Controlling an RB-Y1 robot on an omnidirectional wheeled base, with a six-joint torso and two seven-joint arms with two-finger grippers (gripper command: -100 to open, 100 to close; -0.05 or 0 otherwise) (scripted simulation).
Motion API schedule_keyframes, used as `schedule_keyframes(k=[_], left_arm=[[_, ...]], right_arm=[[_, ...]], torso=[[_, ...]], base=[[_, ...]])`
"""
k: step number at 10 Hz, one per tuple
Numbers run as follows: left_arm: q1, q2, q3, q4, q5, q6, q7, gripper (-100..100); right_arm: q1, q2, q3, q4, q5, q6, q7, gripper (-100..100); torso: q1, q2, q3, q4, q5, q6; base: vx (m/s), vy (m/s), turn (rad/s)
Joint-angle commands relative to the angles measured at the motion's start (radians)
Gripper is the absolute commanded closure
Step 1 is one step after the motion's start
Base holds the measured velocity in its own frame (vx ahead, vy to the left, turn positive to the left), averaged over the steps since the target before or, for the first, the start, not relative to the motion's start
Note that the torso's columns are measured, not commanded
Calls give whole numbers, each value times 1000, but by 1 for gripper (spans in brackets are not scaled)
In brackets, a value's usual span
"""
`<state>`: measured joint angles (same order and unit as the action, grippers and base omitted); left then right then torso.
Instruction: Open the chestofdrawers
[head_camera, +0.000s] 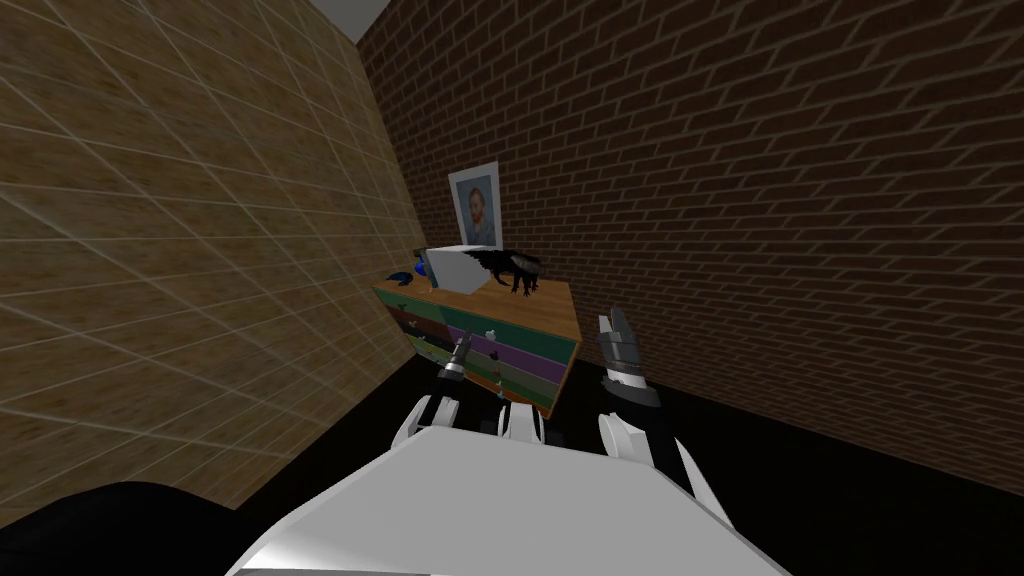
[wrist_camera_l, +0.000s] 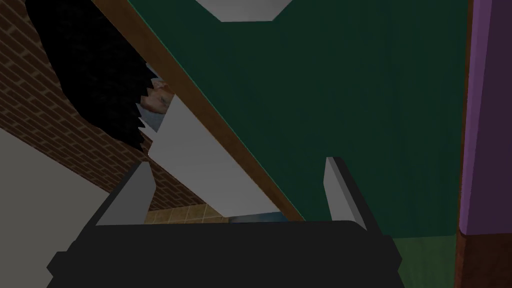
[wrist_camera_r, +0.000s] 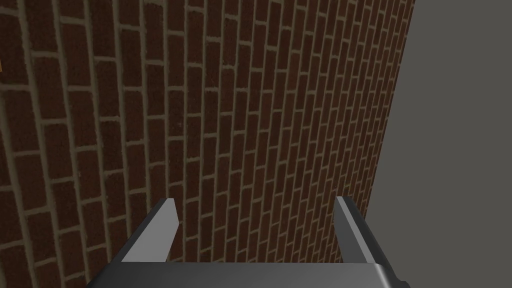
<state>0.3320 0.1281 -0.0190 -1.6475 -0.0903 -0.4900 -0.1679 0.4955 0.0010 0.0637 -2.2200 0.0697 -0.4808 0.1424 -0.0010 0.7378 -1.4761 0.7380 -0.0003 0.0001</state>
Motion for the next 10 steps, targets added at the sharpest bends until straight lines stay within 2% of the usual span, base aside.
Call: schedule_keyframes(k=[1,4,5,7,8,9,10], left_arm=[[-10,-5,-9,60,-12,-9,-8,-100],[-27,-25,-18,127,-24,-20,-18,-100],[-35,-47,-22,162,-30,-25,-22,-100],[-42,-85,-26,193,-36,-30,-27,-100],[-37,-69,-24,181,-33,-31,-23,-100],[-40,-33,-10,189,-20,-35,4,-100],[-42,-14,-3,191,-13,-36,17,-100]], right_arm=[[0,0,0,0,0,0,0,0],[0,0,0,0,0,0,0,0],[0,0,0,0,0,0,0,0],[0,0,0,0,0,0,0,0],[0,0,0,0,0,0,0,0],[0,0,0,0,0,0,0,0],[0,0,0,0,0,0,0,0]], torso=[[0,0,0,0,0,0],[2,0,0,0,0,0],[2,0,0,0,0,0],[1,0,0,0,0,0],[2,0,0,0,0,0],[4,0,0,0,1,0],[1,-1,-1,0,0,0]], base=[[-12,-88,-24],[-16,-77,-24],[-14,-92,-38],[-18,-74,-16],[-6,-28,-3],[9,-65,-35],[33,-91,-32]])
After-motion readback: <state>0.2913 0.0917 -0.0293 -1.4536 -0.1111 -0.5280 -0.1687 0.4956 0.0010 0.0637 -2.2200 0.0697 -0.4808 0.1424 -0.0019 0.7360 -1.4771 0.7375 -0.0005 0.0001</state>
